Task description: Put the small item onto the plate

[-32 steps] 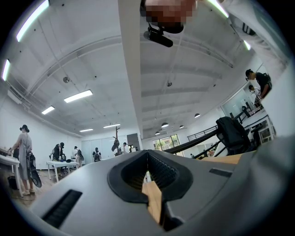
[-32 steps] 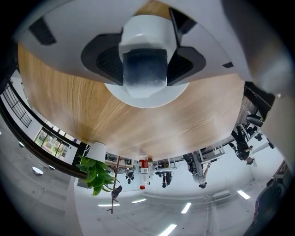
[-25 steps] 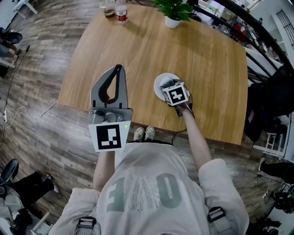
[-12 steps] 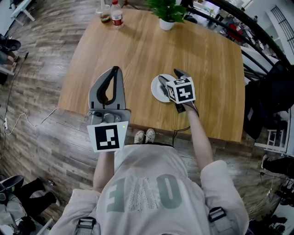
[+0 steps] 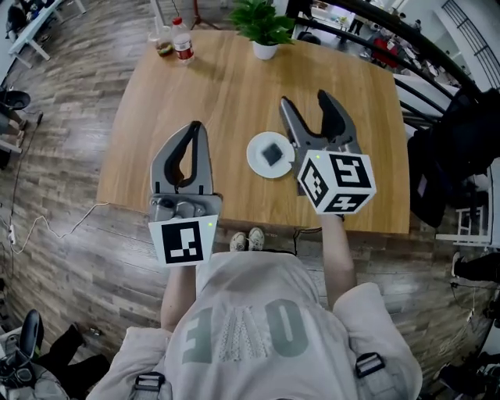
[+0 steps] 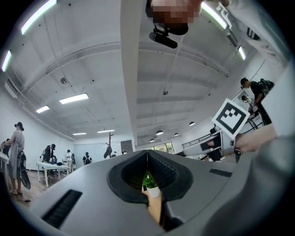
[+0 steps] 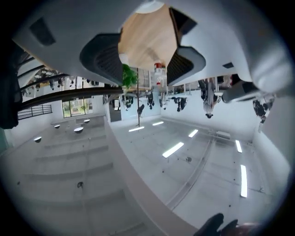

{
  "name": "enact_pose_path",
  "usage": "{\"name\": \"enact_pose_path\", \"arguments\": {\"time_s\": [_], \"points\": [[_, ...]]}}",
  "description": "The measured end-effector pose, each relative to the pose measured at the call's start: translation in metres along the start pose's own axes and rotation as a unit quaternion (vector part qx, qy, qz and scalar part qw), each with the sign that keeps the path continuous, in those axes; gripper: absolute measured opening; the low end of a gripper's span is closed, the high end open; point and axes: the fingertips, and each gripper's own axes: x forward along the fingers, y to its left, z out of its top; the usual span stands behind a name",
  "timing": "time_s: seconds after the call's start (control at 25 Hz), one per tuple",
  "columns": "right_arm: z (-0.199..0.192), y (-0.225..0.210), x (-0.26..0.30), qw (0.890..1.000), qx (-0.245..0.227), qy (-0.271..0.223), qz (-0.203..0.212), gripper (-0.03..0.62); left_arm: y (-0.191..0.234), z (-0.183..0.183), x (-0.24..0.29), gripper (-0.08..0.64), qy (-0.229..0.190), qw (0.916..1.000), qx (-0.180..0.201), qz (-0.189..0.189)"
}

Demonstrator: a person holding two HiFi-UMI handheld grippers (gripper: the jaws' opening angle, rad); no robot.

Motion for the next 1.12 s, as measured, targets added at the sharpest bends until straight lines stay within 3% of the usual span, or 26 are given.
{"name": "enact_pose_path", "arguments": {"time_s": [0.12,0.28,0.4,0.52,0.72,1.12], "points": [[0.038,-0.007,-0.04,0.996,0.019,-0.076,-0.032,0.302,-0.008,0.01,0.0,0.009,-0.013,0.9999,0.001,-0.011],[0.066,-0.011,-0.083,0.988,-0.005,-0.137,-0.071,0.301,-0.02,0.022,0.001,0.009,-0.032,0.999,0.001,-0.031],[0.071,-0.011,-0.101,0.984,-0.027,-0.146,-0.095,0.281,-0.03,0.029,0.006,0.009,-0.045,0.9979,-0.002,-0.048],[0.071,-0.016,-0.118,0.979,-0.038,-0.153,-0.13,0.166,-0.04,0.035,0.009,0.009,-0.055,0.9966,-0.007,-0.062],[0.071,-0.031,-0.147,0.968,-0.047,-0.167,-0.181,0.039,-0.059,0.042,0.022,0.009,-0.064,0.9945,-0.016,-0.082],[0.041,-0.031,-0.17,0.969,-0.057,-0.131,-0.201,0.017,-0.089,0.056,0.025,0.009,-0.085,0.9891,-0.033,-0.116]]}}
